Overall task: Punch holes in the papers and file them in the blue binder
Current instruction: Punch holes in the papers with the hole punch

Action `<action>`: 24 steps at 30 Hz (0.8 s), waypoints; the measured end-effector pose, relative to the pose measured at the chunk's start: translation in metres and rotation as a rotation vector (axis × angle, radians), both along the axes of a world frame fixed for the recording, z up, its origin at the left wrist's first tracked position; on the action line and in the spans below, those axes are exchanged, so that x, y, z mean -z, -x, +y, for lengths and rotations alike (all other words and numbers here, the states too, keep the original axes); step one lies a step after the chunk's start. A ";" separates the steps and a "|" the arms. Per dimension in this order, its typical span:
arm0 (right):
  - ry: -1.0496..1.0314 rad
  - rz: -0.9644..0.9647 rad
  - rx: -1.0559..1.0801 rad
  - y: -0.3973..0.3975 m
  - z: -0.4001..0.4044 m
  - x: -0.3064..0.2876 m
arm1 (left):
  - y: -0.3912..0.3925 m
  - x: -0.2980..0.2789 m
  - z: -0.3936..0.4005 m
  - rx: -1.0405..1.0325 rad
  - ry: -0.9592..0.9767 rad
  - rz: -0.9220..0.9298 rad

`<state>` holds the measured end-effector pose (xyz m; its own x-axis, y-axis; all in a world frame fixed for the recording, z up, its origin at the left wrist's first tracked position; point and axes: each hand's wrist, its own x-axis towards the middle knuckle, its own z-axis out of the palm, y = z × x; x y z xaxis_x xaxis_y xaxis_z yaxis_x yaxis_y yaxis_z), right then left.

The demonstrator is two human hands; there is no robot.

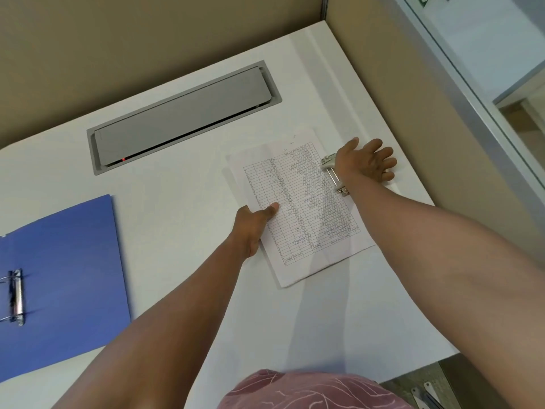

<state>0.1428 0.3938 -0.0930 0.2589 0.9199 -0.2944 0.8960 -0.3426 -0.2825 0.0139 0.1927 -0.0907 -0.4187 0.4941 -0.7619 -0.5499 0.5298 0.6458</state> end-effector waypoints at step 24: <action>-0.016 0.079 0.082 -0.001 -0.008 -0.018 | 0.020 -0.014 -0.021 -0.081 0.010 0.043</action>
